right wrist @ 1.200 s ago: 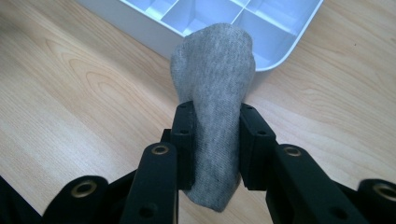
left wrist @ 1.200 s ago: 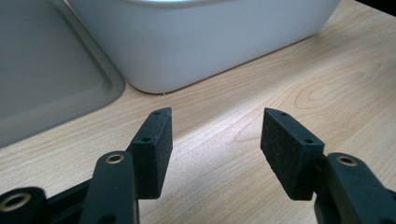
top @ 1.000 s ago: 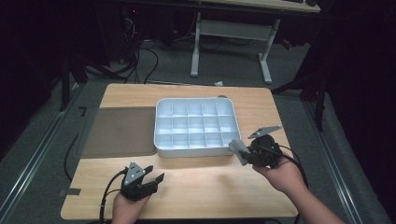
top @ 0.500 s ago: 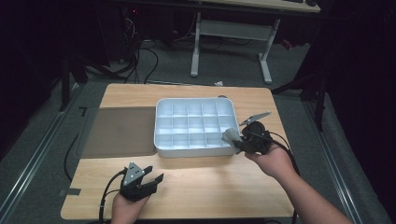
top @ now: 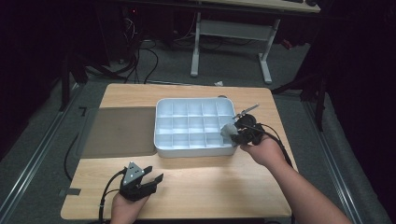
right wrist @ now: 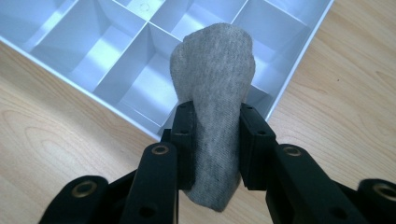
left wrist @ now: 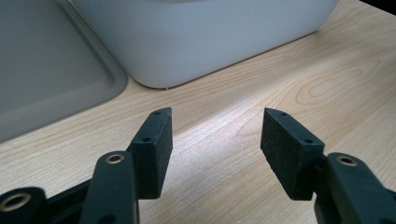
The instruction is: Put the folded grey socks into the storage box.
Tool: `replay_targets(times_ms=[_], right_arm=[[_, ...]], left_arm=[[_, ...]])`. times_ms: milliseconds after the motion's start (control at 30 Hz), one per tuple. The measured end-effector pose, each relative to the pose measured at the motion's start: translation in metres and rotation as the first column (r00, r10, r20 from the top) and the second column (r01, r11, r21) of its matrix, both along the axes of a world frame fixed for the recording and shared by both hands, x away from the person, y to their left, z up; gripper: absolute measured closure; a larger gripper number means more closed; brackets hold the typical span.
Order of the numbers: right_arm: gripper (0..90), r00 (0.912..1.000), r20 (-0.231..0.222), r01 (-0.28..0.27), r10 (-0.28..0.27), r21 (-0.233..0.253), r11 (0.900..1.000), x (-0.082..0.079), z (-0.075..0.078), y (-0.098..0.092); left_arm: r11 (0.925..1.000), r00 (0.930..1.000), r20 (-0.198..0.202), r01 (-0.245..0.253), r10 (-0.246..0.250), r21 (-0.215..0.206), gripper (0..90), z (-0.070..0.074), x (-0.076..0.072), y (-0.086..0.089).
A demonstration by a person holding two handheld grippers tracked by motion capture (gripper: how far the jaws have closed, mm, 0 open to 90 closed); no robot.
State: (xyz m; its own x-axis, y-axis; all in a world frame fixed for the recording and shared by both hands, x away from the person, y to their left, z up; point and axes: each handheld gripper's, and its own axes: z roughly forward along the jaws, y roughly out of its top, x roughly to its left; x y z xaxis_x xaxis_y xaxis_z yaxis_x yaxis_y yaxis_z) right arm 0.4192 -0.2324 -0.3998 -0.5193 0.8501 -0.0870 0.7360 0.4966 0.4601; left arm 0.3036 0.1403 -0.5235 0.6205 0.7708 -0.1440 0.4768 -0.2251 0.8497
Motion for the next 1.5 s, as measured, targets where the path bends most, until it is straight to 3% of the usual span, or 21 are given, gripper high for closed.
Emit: replay_targets(times_ms=[167,667,1000,1500], right_arm=[[71.9,0.999,-0.023,0.038,-0.039,-0.024,0.999,0.009,-0.008,0.002],[72.5,0.9961,-0.083,0.023,-0.03,-0.088,0.996,0.024,-0.027,0.007],[73.1,0.9877,-0.155,0.005,-0.022,-0.111,0.994,0.033,-0.041,0.01],[73.0,0.9858,-0.167,-0.009,-0.014,-0.134,0.991,0.035,-0.052,0.014]], left_arm=[[1.0,1.0,-0.001,0.003,-0.003,0.002,44.1,0.0,0.0,0.0],[0.9999,0.9999,-0.01,0.014,-0.014,0.01,44.2,-0.002,0.0,-0.001],[0.9998,0.9998,-0.013,0.016,-0.016,0.011,44.1,-0.002,0.001,-0.001],[0.9997,0.9997,-0.015,0.02,-0.02,0.014,44.1,-0.003,0.001,-0.002]])
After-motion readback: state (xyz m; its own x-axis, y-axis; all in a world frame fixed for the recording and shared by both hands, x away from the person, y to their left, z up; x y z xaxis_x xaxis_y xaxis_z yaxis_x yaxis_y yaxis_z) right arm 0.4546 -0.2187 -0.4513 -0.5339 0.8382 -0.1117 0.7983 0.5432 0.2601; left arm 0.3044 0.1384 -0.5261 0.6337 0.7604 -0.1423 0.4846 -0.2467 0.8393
